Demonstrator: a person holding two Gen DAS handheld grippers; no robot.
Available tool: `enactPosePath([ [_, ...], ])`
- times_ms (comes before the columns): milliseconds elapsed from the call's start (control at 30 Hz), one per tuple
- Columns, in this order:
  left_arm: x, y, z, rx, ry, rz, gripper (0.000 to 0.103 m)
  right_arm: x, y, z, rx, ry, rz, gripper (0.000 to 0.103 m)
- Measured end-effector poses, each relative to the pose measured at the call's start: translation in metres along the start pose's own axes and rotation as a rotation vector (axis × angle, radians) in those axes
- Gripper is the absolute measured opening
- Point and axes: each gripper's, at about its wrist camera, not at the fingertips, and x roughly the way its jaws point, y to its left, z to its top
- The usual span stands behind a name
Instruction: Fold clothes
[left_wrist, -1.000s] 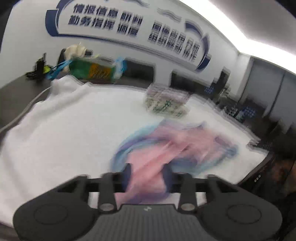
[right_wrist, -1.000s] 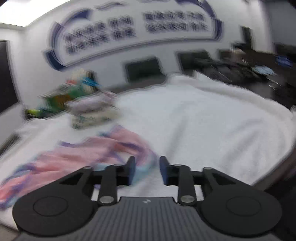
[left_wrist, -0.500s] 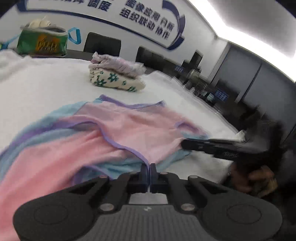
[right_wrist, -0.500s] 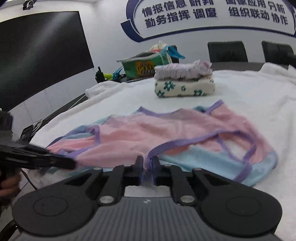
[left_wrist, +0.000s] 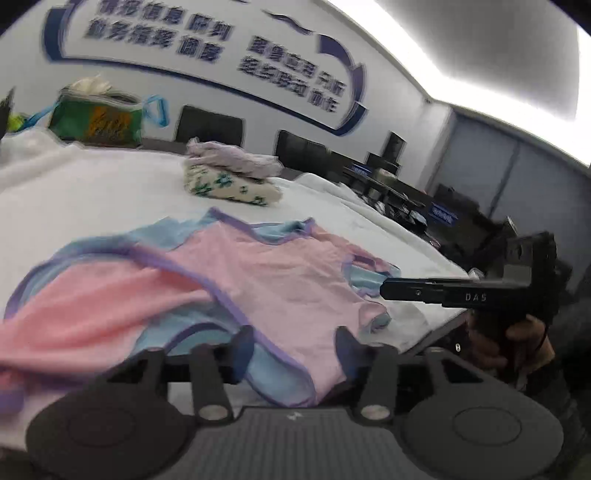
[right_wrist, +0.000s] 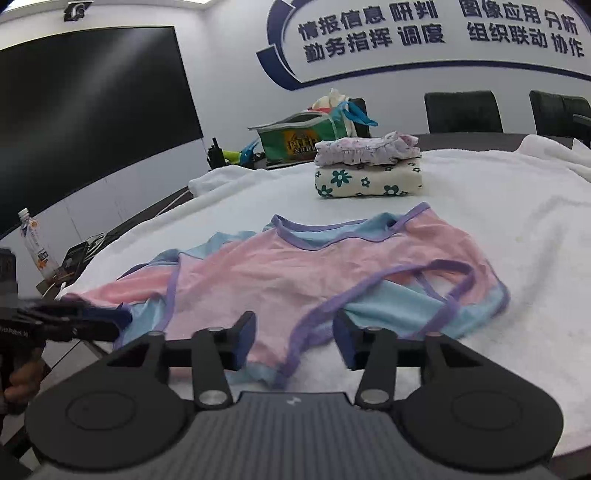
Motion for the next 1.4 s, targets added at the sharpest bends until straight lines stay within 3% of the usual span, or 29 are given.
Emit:
enactPosePath([
  [67,0.009,-0.006,0.000,0.031,0.041,-0.005,0.051,-0.006,-0.003,-0.006,-0.034,0.000,-0.025,0.055],
  [133,0.017,-0.011,-0.004,0.054,0.064,0.016,0.051,-0.013,-0.010,-0.009,-0.048,-0.023,-0.128,0.055],
  [233,0.022,-0.015,-0.009,0.090,0.078,0.046,0.046,-0.023,-0.035,-0.008,0.047,-0.059,-0.291,0.055],
  [300,0.024,-0.017,-0.012,0.116,0.091,0.062,0.032,-0.016,-0.043,-0.006,0.086,-0.045,-0.325,0.055],
  [333,0.024,-0.016,-0.014,0.119,0.092,0.071,0.028,-0.011,-0.041,-0.004,0.087,-0.031,-0.308,0.055],
  [400,0.021,-0.011,-0.013,0.101,0.085,0.083,0.010,-0.003,-0.025,-0.002,0.019,-0.029,-0.180,0.055],
  [533,0.011,0.005,-0.008,0.039,0.064,0.078,0.002,0.003,0.001,-0.002,-0.102,-0.016,0.036,0.056],
  [633,-0.002,0.015,0.002,0.063,0.020,0.118,0.001,0.008,0.001,-0.001,-0.151,-0.024,-0.066,0.056],
  [767,-0.018,0.035,0.017,0.045,-0.035,0.195,0.001,0.010,-0.028,0.012,-0.054,-0.031,-0.384,0.056],
  [833,-0.023,0.047,0.023,0.044,-0.051,0.249,0.001,0.011,-0.038,0.012,-0.008,-0.039,-0.396,0.056],
  [900,-0.030,0.060,0.032,0.041,-0.074,0.280,0.001,0.016,-0.047,0.012,0.053,-0.039,-0.378,0.053],
  [933,-0.033,0.066,0.038,0.046,-0.086,0.296,0.001,0.022,-0.046,0.012,0.062,-0.028,-0.375,0.033],
  [967,-0.035,0.072,0.046,0.065,-0.096,0.329,0.001,0.030,-0.041,0.012,0.055,-0.007,-0.355,0.005],
  [1033,-0.037,0.087,0.063,0.097,-0.112,0.425,0.001,0.044,-0.022,0.012,0.014,0.021,-0.309,0.001],
  [1100,-0.037,0.110,0.080,0.067,-0.128,0.552,0.001,0.061,0.020,0.016,-0.080,0.049,-0.162,0.000],
  [1167,-0.035,0.131,0.090,-0.010,-0.148,0.699,0.007,0.077,0.064,0.019,-0.126,0.048,-0.049,0.000],
  [1200,-0.033,0.137,0.091,-0.054,-0.150,0.763,0.020,0.083,0.083,0.019,-0.143,0.043,0.000,0.000],
  [1267,-0.030,0.148,0.093,-0.143,-0.153,0.890,0.029,0.088,0.115,0.019,-0.205,0.035,0.111,0.008],
  [1333,-0.035,0.138,0.085,-0.181,-0.191,0.878,0.033,0.081,0.128,0.022,-0.289,0.011,0.201,0.021],
  [1367,-0.037,0.126,0.081,-0.177,-0.201,0.846,0.039,0.071,0.123,0.026,-0.310,-0.029,0.191,0.042],
  [1400,-0.036,0.110,0.077,-0.152,-0.189,0.785,0.045,0.065,0.110,0.031,-0.331,-0.057,0.156,0.055],
])
